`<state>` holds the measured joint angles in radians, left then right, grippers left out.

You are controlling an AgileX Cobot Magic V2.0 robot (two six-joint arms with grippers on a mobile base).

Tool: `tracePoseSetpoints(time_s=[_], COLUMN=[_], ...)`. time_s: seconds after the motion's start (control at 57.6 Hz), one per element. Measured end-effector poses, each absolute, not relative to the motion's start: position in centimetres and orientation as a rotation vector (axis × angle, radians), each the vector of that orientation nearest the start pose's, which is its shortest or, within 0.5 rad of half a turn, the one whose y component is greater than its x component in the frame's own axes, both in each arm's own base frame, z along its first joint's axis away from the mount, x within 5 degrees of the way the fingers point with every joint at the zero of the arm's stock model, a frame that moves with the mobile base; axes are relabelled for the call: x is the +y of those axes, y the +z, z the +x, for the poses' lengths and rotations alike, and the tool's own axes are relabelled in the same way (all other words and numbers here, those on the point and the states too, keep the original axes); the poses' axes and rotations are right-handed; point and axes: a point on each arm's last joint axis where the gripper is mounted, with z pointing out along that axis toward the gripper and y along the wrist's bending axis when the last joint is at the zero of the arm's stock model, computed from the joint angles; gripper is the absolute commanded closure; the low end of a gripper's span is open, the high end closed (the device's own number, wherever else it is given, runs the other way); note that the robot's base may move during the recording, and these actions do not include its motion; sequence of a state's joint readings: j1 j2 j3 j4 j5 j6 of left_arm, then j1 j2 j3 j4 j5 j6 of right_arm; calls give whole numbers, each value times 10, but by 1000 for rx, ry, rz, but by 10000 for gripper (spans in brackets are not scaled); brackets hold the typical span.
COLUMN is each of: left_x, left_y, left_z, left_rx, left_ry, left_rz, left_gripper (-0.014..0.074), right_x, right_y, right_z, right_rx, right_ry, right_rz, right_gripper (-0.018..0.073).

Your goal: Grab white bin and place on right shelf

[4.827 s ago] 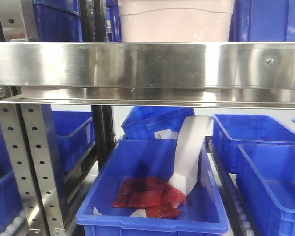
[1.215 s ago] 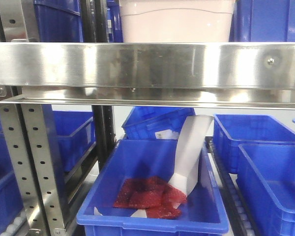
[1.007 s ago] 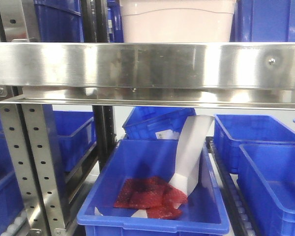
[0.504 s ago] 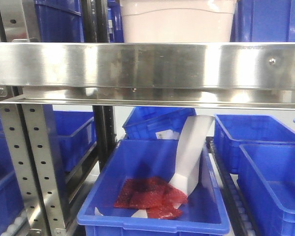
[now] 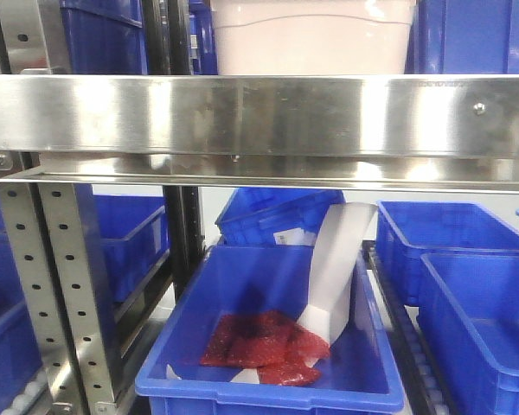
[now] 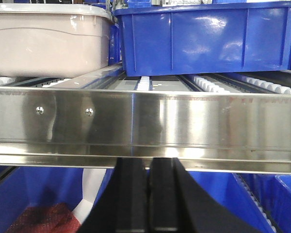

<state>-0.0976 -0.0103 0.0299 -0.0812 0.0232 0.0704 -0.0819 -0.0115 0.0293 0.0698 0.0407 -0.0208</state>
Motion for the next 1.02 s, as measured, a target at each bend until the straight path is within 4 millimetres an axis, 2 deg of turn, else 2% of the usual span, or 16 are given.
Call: tracePoseSetpoints(time_s=[1.024], left_x=[-6], left_y=[202], left_z=[57], left_rx=[1525], left_ry=[-88], left_rz=[68], left_gripper=[715], right_x=[-4], right_y=[200], right_z=[57], right_rx=[1539], right_ry=[-26], right_rz=[97], right_gripper=[490])
